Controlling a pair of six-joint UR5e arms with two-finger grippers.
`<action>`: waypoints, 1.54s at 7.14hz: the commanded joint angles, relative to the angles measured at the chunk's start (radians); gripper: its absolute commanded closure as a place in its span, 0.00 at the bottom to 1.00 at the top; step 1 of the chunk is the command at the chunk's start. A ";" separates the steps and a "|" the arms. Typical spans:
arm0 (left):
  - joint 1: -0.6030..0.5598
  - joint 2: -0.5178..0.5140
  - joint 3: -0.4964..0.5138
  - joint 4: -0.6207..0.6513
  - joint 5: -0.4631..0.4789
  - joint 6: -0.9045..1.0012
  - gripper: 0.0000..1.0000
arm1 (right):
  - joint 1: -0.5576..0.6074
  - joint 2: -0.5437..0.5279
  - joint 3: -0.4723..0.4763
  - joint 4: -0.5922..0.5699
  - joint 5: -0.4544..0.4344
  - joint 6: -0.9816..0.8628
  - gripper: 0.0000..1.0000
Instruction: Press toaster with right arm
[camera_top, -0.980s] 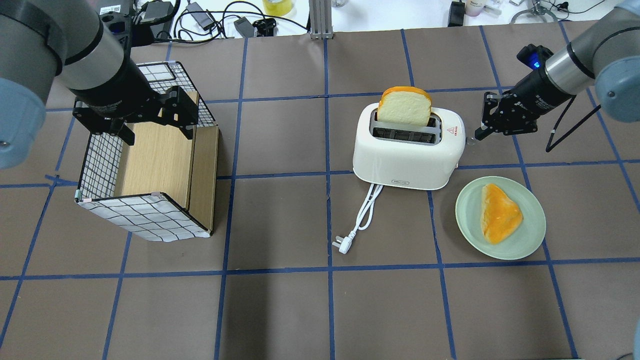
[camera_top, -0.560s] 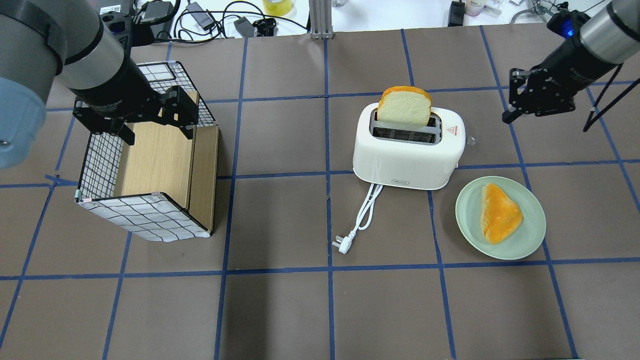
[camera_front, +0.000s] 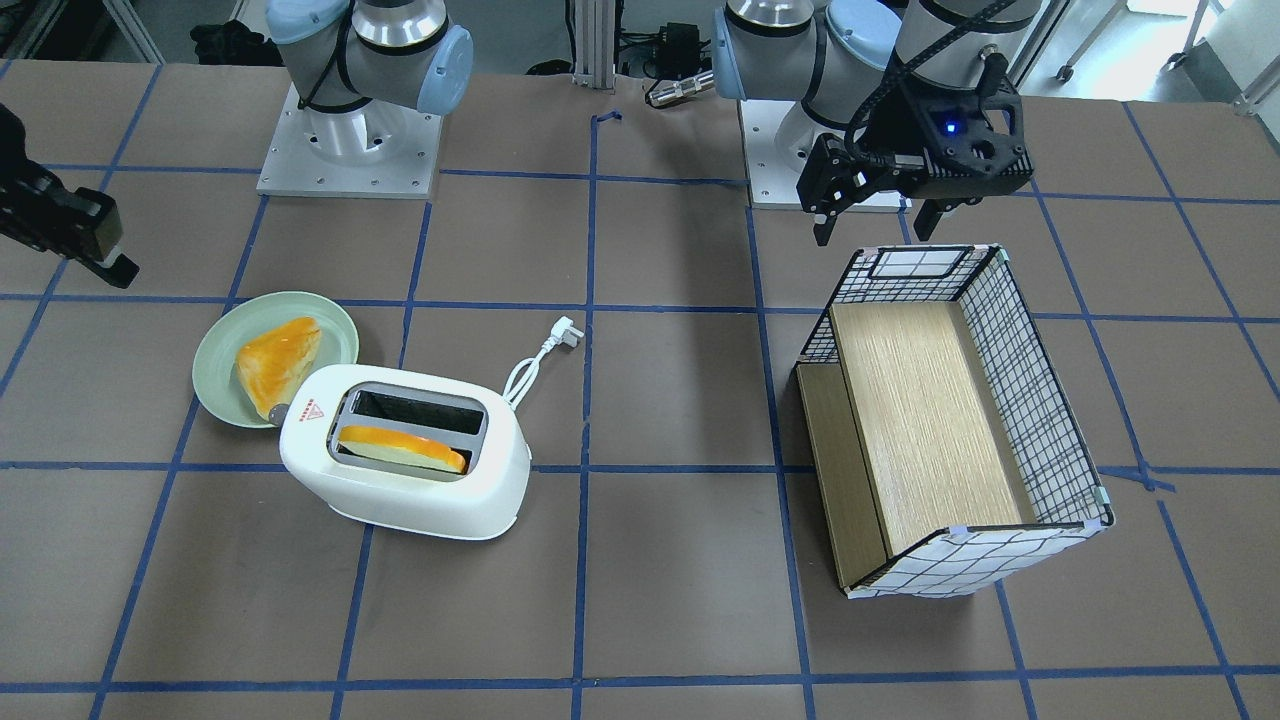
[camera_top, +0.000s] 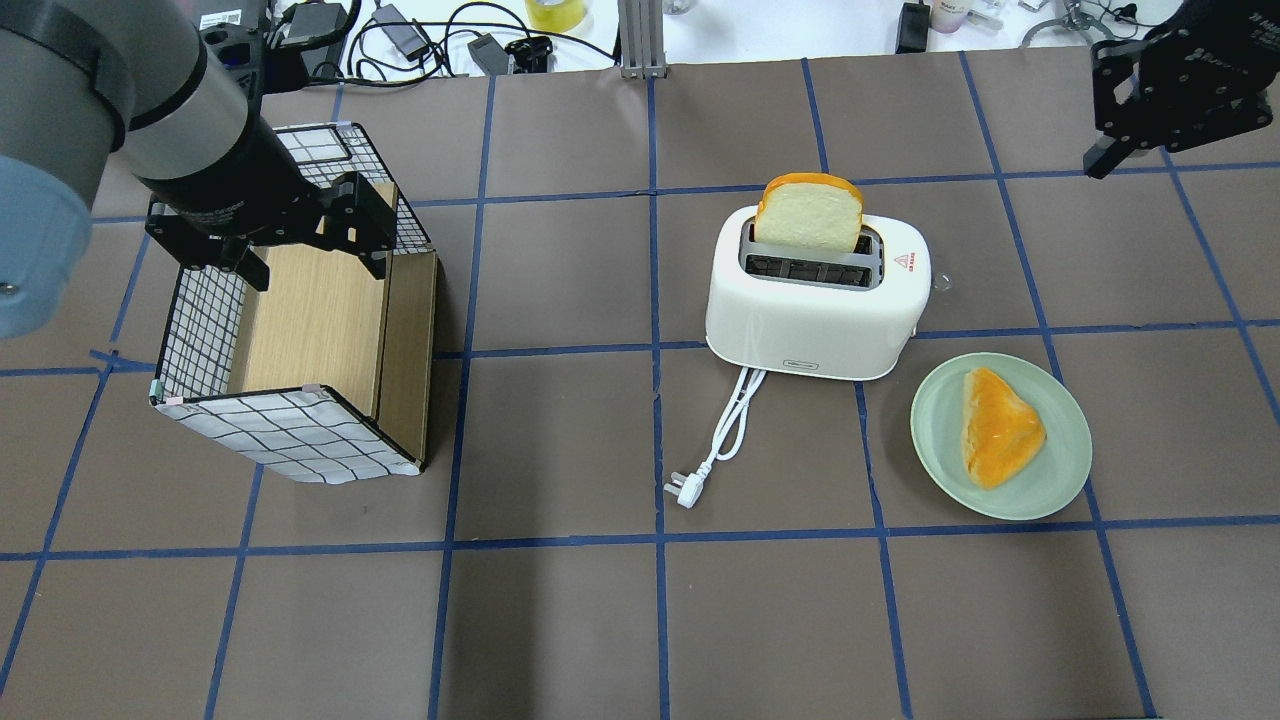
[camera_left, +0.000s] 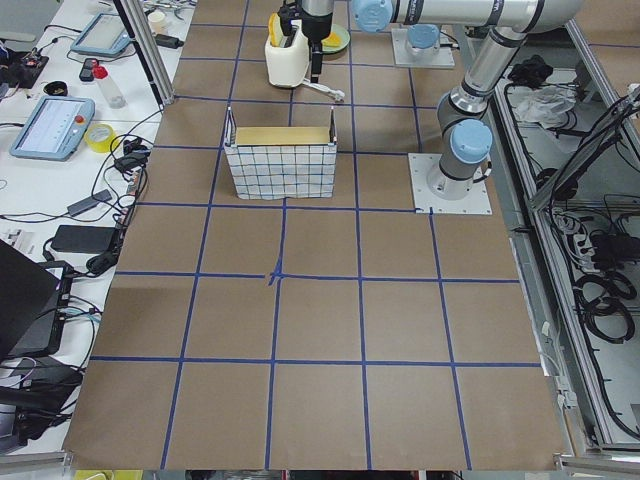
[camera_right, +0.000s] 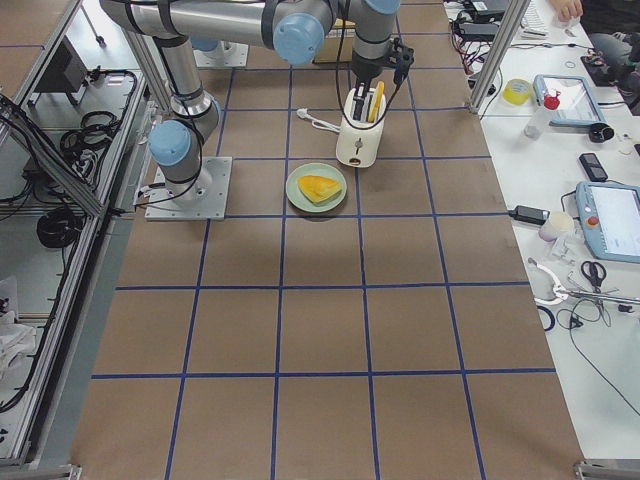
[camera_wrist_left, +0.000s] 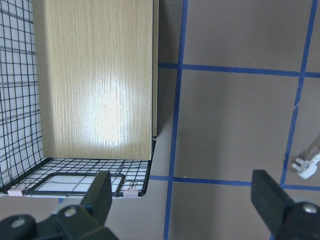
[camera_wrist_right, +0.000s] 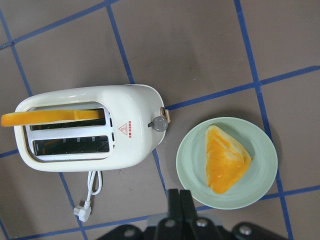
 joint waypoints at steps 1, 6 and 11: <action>0.000 -0.001 0.000 0.000 -0.002 0.000 0.00 | 0.164 -0.002 -0.017 -0.035 -0.089 0.127 0.36; 0.000 0.000 0.000 0.000 0.000 0.000 0.00 | 0.315 0.004 -0.032 -0.085 -0.217 0.146 0.00; 0.000 0.000 0.000 0.000 0.000 0.000 0.00 | 0.315 0.014 -0.027 -0.082 -0.125 0.137 0.00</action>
